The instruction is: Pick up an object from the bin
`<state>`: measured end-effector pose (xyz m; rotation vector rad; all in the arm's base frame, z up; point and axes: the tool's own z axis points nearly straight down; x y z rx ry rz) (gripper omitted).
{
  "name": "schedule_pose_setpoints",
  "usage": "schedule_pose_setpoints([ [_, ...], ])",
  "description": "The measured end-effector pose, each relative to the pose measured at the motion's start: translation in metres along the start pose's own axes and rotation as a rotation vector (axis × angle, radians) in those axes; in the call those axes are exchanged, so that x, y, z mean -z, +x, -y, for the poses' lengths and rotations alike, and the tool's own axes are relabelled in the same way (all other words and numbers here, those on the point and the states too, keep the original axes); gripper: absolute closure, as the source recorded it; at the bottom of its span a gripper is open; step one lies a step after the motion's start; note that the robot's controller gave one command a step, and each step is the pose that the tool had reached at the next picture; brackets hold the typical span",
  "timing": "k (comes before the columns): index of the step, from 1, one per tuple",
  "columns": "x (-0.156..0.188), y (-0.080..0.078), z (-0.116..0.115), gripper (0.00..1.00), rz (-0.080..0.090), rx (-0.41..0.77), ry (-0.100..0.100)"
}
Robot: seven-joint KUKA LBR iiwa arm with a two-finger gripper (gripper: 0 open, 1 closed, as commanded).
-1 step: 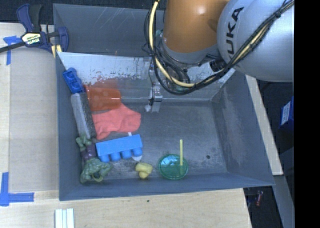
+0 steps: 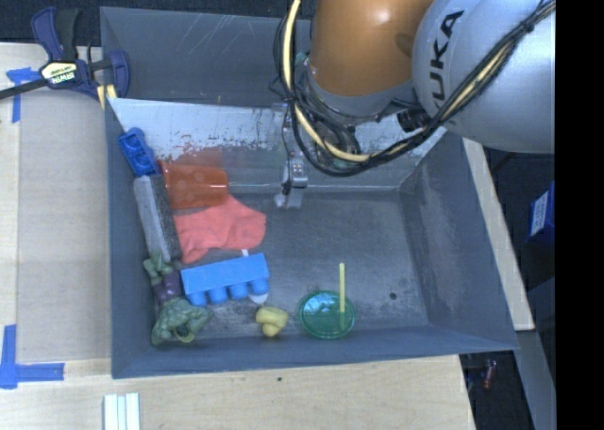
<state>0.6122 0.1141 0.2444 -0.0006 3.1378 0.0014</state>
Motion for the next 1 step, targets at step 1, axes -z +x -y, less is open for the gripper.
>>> schedule_pose_setpoints([
  [1, -0.0506, 0.0177, -0.0176, 0.0, 0.005, -0.028, -0.001],
])
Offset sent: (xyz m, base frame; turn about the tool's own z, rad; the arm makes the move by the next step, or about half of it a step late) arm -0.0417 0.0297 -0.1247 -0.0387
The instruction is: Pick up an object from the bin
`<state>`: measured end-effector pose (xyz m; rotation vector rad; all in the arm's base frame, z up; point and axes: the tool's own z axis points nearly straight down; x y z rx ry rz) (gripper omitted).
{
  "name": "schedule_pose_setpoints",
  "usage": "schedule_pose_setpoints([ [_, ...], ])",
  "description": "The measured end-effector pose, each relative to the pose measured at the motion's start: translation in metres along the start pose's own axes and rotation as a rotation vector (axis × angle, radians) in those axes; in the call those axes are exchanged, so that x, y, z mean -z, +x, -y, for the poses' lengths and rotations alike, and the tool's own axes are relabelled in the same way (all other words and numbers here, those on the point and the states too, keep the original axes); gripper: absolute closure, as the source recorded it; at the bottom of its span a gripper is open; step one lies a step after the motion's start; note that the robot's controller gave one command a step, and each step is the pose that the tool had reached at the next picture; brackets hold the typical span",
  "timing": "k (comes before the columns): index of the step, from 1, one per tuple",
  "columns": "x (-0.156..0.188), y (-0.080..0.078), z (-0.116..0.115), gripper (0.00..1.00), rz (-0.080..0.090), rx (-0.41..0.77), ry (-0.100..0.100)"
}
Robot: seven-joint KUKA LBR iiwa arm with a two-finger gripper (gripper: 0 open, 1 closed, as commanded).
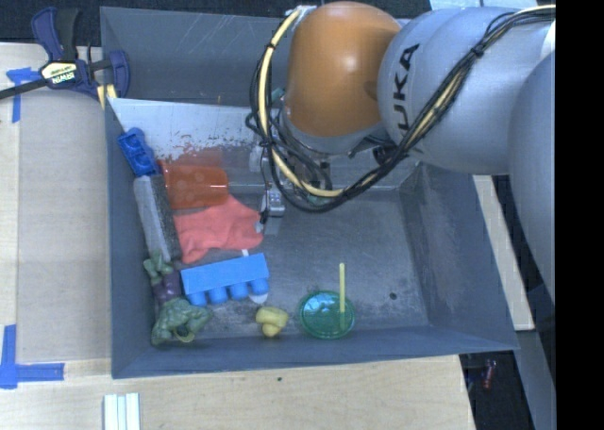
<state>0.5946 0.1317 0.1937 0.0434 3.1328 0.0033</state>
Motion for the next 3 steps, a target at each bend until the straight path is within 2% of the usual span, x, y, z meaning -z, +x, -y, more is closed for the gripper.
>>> schedule_pose_setpoints([
  [1, -0.074, 0.023, -0.01, 0.0, 0.003, 0.067, 0.0],
  [2, -0.106, 0.053, -0.016, 0.0, 0.008, 0.001, -0.002],
  [3, -0.119, 0.065, 0.036, 1.0, 0.009, 0.018, 0.0],
])
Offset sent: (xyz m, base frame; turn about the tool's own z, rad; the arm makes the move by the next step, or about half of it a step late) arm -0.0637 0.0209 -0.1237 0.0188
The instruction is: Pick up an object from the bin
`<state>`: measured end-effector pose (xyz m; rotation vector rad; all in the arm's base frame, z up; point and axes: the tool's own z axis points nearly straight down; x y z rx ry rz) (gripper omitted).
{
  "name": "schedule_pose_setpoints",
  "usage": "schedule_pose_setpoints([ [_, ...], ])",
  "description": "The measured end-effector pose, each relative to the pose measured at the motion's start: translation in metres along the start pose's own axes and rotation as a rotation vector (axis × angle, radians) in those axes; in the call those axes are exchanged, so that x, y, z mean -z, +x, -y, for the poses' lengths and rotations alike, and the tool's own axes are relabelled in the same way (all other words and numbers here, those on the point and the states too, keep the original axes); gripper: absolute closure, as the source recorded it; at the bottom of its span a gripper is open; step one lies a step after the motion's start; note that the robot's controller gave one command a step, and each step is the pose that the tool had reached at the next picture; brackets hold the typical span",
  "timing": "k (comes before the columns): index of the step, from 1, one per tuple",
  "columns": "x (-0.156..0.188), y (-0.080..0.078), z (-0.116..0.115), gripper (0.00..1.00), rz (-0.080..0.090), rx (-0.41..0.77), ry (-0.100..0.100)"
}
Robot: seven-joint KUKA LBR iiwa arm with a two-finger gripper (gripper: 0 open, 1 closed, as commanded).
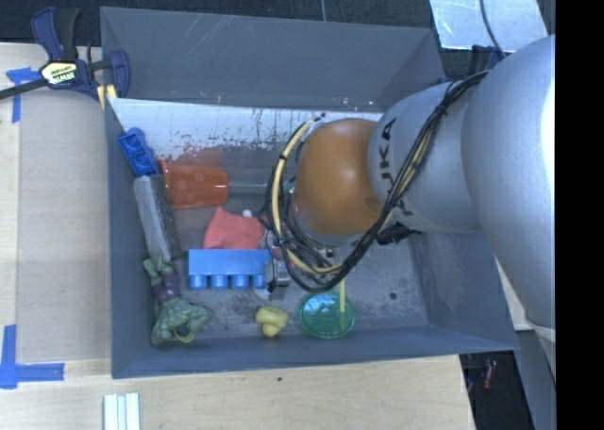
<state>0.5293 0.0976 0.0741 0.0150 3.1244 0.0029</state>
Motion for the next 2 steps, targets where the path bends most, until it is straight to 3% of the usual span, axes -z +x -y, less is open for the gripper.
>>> schedule_pose_setpoints([
  [1, 0.0, 0.0, 0.0, 1.0, 0.0, 0.0, 0.0],
  [2, 0.059, 0.004, -0.001, 1.0, -0.009, 0.018, 0.001],
])
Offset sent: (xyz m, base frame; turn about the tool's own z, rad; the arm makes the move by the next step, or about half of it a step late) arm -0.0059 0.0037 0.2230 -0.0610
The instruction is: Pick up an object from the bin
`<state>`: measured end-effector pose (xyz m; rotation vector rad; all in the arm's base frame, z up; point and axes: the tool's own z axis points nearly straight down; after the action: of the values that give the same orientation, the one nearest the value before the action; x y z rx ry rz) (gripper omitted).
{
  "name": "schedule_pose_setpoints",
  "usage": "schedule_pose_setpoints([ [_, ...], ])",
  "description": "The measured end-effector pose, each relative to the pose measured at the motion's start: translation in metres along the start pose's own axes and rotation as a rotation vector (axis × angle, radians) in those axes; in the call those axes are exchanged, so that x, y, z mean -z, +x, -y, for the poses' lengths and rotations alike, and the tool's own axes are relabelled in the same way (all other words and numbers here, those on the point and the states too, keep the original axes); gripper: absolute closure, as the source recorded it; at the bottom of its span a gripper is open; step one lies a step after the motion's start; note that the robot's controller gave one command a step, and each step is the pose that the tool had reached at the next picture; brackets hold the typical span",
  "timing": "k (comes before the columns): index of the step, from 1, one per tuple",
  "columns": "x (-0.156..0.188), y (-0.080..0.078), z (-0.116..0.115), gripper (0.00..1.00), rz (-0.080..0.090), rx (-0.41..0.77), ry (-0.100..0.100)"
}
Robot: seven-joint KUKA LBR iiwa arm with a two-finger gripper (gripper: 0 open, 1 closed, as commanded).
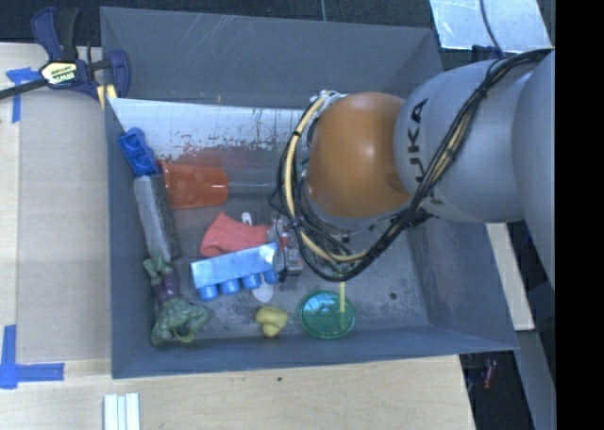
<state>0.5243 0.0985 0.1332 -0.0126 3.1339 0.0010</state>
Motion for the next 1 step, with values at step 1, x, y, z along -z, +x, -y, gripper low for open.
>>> schedule_pose_setpoints([
  [1, 0.0754, -0.0027, -0.0046, 1.0, 0.005, 0.015, 0.0],
])
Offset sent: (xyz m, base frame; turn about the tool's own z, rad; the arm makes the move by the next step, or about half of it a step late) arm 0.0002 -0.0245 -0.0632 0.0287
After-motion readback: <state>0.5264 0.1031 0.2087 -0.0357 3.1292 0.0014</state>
